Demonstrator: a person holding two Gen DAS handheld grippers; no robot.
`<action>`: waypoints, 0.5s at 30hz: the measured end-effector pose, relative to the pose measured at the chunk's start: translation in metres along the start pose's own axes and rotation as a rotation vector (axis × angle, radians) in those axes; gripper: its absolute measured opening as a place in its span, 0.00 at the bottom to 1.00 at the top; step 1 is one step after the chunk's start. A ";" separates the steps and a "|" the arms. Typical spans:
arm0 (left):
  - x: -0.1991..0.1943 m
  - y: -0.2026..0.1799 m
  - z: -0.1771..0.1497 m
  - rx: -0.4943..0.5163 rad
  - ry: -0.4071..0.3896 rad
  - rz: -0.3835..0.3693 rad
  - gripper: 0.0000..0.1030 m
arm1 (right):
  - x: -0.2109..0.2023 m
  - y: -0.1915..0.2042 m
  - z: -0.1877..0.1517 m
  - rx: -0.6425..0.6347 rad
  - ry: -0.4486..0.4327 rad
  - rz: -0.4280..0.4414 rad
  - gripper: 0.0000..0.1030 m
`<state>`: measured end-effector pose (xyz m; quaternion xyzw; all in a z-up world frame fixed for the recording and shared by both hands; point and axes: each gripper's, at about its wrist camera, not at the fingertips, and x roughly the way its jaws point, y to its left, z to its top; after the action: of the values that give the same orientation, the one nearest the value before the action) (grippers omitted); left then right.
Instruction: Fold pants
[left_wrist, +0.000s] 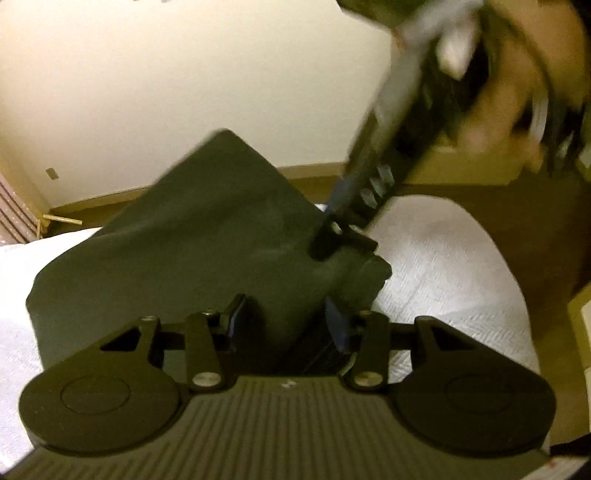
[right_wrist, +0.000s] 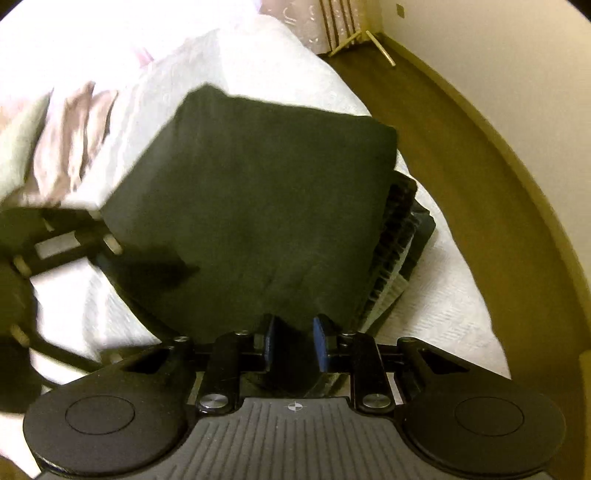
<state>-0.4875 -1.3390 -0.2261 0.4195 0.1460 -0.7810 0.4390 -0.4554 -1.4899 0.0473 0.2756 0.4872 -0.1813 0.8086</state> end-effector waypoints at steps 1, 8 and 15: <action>0.003 -0.001 0.001 0.002 0.001 0.001 0.40 | -0.003 0.001 0.008 0.011 -0.004 0.008 0.18; 0.008 -0.002 -0.003 -0.020 0.003 0.013 0.42 | -0.046 0.021 0.071 -0.109 -0.163 -0.099 0.18; 0.009 -0.002 0.004 -0.042 -0.010 0.023 0.42 | 0.031 -0.021 0.077 -0.068 0.008 -0.148 0.18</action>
<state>-0.4937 -1.3451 -0.2317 0.4079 0.1553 -0.7748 0.4575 -0.4000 -1.5555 0.0431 0.2120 0.5152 -0.2230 0.7999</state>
